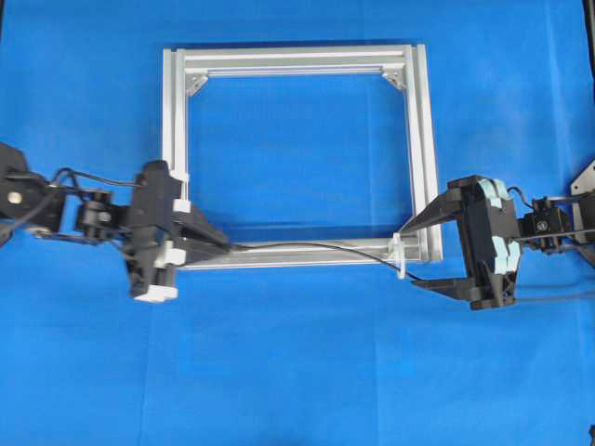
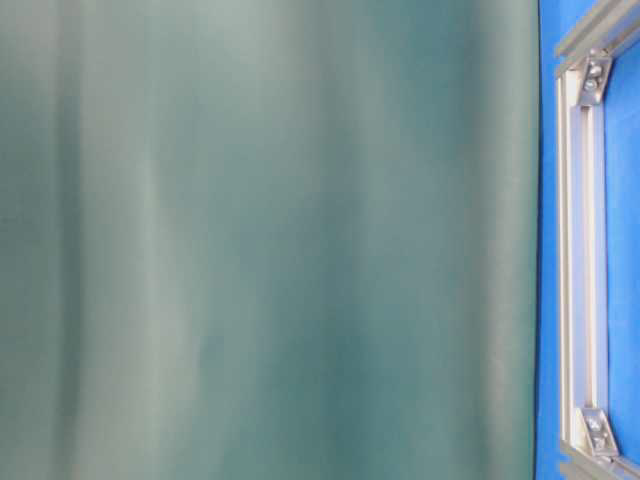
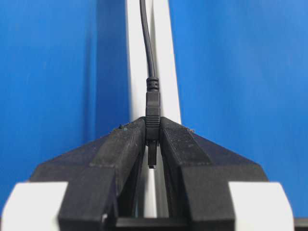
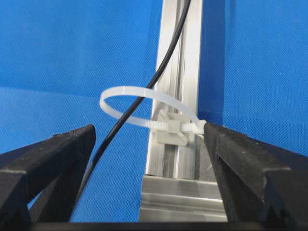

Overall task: Insert the wire through the string loop located on the right side.
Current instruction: 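Pull the plug leftward with the left gripper, drawing cable through loop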

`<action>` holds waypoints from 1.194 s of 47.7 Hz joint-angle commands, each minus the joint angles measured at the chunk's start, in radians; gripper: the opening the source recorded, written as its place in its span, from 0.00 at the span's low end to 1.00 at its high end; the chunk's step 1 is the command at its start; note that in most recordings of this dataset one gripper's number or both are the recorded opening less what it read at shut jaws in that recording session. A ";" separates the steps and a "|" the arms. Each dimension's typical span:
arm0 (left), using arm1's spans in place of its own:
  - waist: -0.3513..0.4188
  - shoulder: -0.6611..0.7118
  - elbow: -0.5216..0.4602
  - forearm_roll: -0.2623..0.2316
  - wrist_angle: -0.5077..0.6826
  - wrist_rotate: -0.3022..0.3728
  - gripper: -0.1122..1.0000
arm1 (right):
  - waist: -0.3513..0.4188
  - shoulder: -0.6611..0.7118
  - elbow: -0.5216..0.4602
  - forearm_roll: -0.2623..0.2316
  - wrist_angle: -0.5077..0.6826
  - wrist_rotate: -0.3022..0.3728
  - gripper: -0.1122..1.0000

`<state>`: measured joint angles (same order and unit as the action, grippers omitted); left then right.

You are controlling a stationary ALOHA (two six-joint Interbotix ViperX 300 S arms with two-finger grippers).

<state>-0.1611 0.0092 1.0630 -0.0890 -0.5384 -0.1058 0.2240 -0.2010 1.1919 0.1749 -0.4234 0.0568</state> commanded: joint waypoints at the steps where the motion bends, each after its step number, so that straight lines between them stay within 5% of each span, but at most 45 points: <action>1: -0.008 -0.061 0.040 0.000 -0.011 -0.020 0.17 | 0.000 -0.006 -0.014 -0.002 0.000 -0.002 0.98; 32: -0.048 -0.402 0.324 0.002 0.069 -0.048 0.17 | 0.000 -0.006 -0.015 -0.002 0.014 -0.002 0.98; 57: -0.048 -0.448 0.310 0.003 0.172 -0.044 0.18 | 0.000 -0.006 -0.025 -0.002 0.015 0.000 0.98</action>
<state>-0.2040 -0.4449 1.3929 -0.0890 -0.3682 -0.1503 0.2240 -0.2010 1.1842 0.1749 -0.4050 0.0552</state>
